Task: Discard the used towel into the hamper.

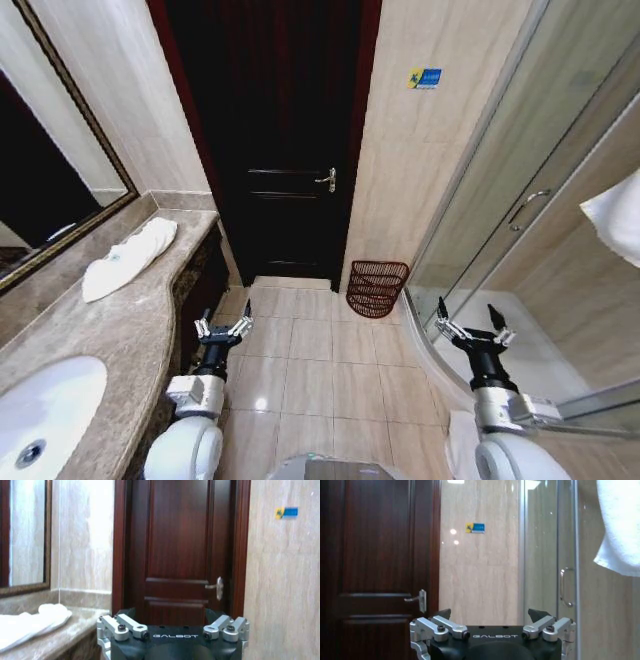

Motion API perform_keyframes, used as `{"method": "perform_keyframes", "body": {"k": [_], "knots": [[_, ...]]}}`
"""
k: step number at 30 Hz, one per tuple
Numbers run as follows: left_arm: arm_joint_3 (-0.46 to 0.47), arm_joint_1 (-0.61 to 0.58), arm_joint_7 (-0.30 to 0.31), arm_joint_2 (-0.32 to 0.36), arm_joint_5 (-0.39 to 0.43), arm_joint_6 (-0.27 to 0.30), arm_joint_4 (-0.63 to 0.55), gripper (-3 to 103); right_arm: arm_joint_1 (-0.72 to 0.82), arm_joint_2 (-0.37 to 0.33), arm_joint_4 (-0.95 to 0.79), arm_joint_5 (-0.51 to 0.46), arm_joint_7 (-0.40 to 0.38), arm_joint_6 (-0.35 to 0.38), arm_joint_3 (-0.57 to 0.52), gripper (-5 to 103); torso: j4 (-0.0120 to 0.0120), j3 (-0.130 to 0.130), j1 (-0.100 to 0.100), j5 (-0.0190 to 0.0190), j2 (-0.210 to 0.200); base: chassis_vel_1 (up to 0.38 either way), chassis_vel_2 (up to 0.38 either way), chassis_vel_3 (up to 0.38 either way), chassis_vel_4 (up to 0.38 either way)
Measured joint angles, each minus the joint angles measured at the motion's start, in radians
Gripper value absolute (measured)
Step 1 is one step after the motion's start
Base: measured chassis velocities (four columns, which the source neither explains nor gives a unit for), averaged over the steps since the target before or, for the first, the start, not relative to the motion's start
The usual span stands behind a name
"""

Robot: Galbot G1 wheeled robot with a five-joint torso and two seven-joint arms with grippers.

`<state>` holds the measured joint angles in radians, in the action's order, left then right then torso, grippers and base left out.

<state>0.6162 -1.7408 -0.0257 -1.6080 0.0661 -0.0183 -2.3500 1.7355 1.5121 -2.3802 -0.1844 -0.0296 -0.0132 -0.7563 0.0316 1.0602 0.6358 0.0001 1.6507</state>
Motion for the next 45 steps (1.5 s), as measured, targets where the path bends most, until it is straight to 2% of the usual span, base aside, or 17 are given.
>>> {"method": "perform_keyframes", "body": {"k": [1, 3, 5, 9, 13, 16, 18, 23, 26, 28, 36, 42, 43, 45], "knots": [[-0.007, 0.008, 0.004, 0.0, 0.019, -0.027, 0.003, 93, -0.007, -0.001, 0.002, 0.0, 0.007, -0.007, 0.002, 100, -0.0001, 0.0, 0.0, -0.0001, 0.0, 0.0, 0.0, 0.0, 0.0], [-0.017, 0.014, 0.017, 0.0, 0.047, -0.031, -0.002, 93, -0.016, -0.002, 0.008, 0.014, 0.023, -0.017, 0.004, 100, -0.0002, 0.0, 0.0, 0.0, 0.0, 0.0, 0.0, 0.0, 0.0], [-0.017, 0.018, 0.019, 0.0, 0.053, -0.034, -0.003, 93, -0.016, -0.003, 0.008, 0.017, 0.026, -0.018, 0.005, 100, -0.0001, 0.0, 0.0, 0.0002, 0.0, 0.0, 0.0, 0.0, 0.0], [-0.009, 0.036, 0.027, 0.0, 0.055, -0.085, 0.016, 94, -0.014, -0.008, 0.003, 0.019, 0.044, -0.017, 0.01, 100, -0.0003, 0.0, 0.0, -0.0002, 0.0, 0.0, 0.0, 0.0, 0.0], [0.009, 0.02, -0.01, 0.0, 0.054, -0.048, -0.023, 92, -0.013, -0.009, 0.004, 0.013, 0.031, -0.018, 0.01, 100, 0.0001, 0.0, 0.0, 0.0, 0.0, 0.0, 0.0, 0.0, 0.0], [0.023, 0.024, -0.025, 0.0, 0.023, -0.048, -0.023, 89, -0.015, -0.009, 0.007, 0.005, 0.015, -0.029, 0.01, 100, -0.0002, 0.0, 0.0, -0.0001, 0.0, 0.0, 0.0, 0.0, 0.0], [0.032, 0.025, -0.025, 0.0, 0.001, -0.05, -0.015, 92, -0.015, -0.009, 0.015, -0.001, 0.001, -0.048, 0.004, 100, -0.0001, 0.0, 0.0, -0.0001, 0.0, 0.0, 0.0, 0.0, 0.0], [0.031, 0.016, -0.018, 0.0, -0.012, -0.072, 0.0, 92, -0.009, -0.008, 0.023, -0.01, -0.001, -0.064, -0.005, 100, -0.0001, 0.0, 0.0, -0.0001, 0.0, 0.0, 0.0, 0.0, 0.0], [-0.005, -0.004, -0.008, 0.0, 0.018, -0.09, 0.009, 94, -0.007, -0.004, 0.029, -0.013, 0.001, -0.068, -0.006, 100, -0.0002, 0.0, 0.0, -0.0001, 0.0, 0.0, 0.0, 0.0, 0.0], [-0.021, -0.017, -0.003, 0.0, 0.025, -0.086, 0.009, 92, -0.008, -0.003, 0.032, -0.013, 0.004, -0.069, -0.006, 100, -0.0002, 0.0, 0.0, 0.0, 0.0, 0.0, 0.0, 0.0, 0.0], [-0.02, -0.026, 0.008, 0.0, 0.034, -0.062, -0.003, 90, -0.006, -0.001, 0.043, -0.016, 0.018, -0.071, -0.008, 100, -0.0001, 0.0, 0.0, 0.0, 0.0, 0.0, 0.0, 0.0, 0.0], [-0.043, -0.048, 0.009, 0.0, 0.109, -0.069, -0.03, 90, -0.006, -0.003, 0.042, -0.027, 0.034, -0.068, -0.013, 100, -0.0001, 0.0, 0.0, 0.0, 0.0, 0.0, 0.0, 0.0, 0.0], [-0.046, -0.049, 0.008, 0.0, 0.114, -0.07, -0.031, 88, -0.007, -0.005, 0.042, -0.029, 0.037, -0.068, -0.015, 100, -0.0001, 0.0, 0.0, 0.0, 0.0, 0.0, 0.0, 0.0, 0.0], [-0.045, -0.042, -0.002, 0.0, 0.097, -0.089, -0.016, 91, -0.007, -0.007, 0.039, -0.038, 0.04, -0.068, -0.019, 100, -0.0001, 0.0, 0.0, -0.0002, 0.0, 0.0, 0.0, 0.0, 0.0]]}}
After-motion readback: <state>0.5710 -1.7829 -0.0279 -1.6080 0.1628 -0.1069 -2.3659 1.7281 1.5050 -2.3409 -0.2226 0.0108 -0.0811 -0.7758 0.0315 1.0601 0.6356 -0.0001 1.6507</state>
